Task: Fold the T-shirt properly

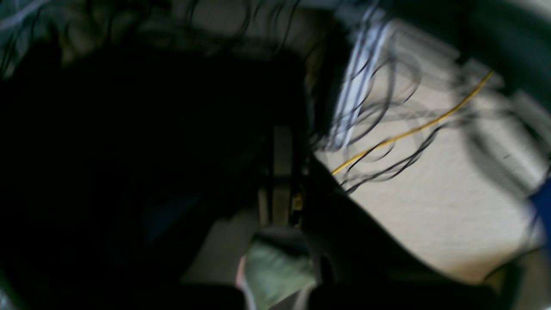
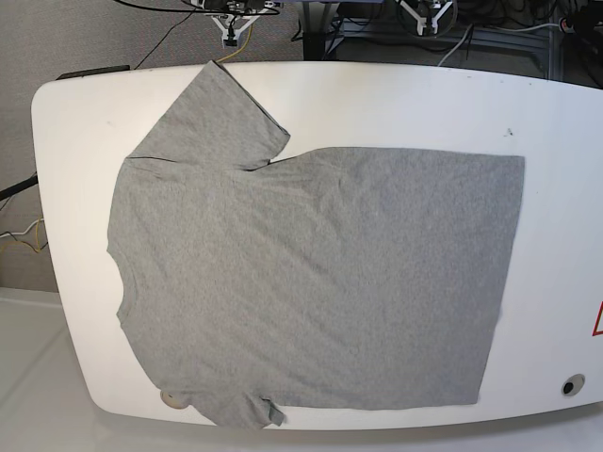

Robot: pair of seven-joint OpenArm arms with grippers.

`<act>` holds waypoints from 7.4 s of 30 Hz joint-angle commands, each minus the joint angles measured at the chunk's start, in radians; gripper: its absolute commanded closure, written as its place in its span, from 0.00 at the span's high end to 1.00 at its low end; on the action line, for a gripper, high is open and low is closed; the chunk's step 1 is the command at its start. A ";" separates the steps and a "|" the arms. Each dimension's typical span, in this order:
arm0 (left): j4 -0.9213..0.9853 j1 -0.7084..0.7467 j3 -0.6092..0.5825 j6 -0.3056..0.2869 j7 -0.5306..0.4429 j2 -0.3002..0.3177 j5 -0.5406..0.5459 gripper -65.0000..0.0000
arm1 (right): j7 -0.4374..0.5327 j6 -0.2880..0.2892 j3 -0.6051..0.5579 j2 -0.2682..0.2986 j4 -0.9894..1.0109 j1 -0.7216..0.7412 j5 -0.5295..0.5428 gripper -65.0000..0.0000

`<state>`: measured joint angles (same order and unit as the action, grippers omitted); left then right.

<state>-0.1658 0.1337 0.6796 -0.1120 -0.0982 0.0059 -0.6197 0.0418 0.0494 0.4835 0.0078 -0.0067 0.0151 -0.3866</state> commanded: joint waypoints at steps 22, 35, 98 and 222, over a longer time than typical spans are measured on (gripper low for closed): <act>-0.080 0.026 -0.007 -0.005 0.013 0.037 0.008 0.00 | 0.016 0.004 0.000 0.004 -0.024 -0.020 0.009 0.00; -0.312 0.185 -0.158 -0.027 -0.007 0.136 0.142 0.00 | 0.056 0.054 -0.005 0.020 -0.087 -0.105 0.019 0.00; -0.997 0.492 -0.216 -0.020 0.083 0.132 0.239 0.00 | 0.092 0.221 -0.058 0.055 -0.636 -0.419 0.205 0.00; -1.938 0.554 -0.313 -0.200 0.269 0.247 0.611 0.40 | -0.384 0.357 -0.007 0.167 -1.967 -0.700 0.485 0.23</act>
<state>-2.0941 0.7090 0.3805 -0.3218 0.1738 0.2398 -0.0074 -0.3592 0.3897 0.4694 0.1642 -1.9522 -0.6815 0.0952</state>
